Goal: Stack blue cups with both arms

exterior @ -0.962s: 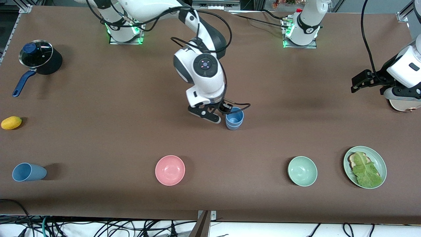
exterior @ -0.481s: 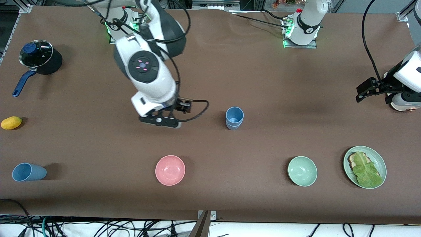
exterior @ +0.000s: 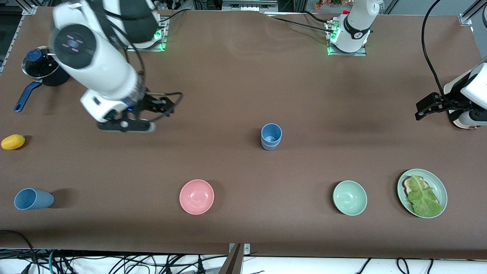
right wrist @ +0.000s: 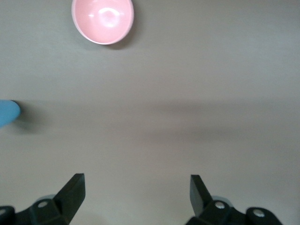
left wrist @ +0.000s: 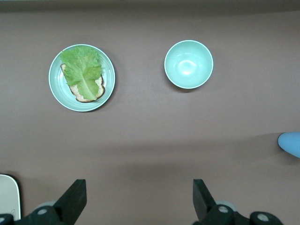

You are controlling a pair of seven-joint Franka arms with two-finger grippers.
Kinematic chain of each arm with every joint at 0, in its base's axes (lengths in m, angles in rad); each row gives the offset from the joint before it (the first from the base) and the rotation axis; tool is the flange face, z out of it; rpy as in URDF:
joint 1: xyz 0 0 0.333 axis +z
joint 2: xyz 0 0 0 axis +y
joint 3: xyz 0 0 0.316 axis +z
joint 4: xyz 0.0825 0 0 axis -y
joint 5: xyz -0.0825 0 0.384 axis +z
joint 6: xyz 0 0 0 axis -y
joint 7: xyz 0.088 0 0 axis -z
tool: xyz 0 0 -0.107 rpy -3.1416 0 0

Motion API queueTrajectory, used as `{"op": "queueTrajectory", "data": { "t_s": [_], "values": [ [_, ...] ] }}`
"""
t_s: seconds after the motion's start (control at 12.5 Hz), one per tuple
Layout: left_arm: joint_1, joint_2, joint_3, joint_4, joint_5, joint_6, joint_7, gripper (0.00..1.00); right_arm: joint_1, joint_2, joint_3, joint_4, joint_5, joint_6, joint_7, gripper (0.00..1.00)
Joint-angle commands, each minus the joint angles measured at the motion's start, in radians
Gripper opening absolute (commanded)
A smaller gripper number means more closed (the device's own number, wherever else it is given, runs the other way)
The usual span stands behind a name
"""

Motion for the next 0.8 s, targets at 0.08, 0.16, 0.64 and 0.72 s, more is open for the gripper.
{"op": "queueTrajectory", "data": {
  "t_s": [0.08, 0.16, 0.64, 0.72],
  "values": [
    [0.002, -0.003, 0.0, -0.005, 0.007, 0.01, 0.007, 1.0, 0.012, -0.252, -0.117, -0.242, 0.002, -0.024, -0.131, 0.99],
    [0.002, -0.003, 0.0, -0.005, 0.007, 0.008, 0.007, 1.0, 0.012, -0.282, -0.137, -0.265, -0.004, -0.038, -0.131, 0.99],
    [0.003, -0.003, 0.0, -0.005, 0.009, 0.007, 0.009, 1.0, 0.011, -0.271, -0.17, -0.269, -0.022, -0.047, -0.131, 1.0],
    [0.003, -0.004, 0.0, -0.005, 0.007, 0.005, 0.009, 1.0, 0.011, -0.268, -0.17, -0.27, -0.047, -0.049, -0.131, 1.0]
  ]
}}
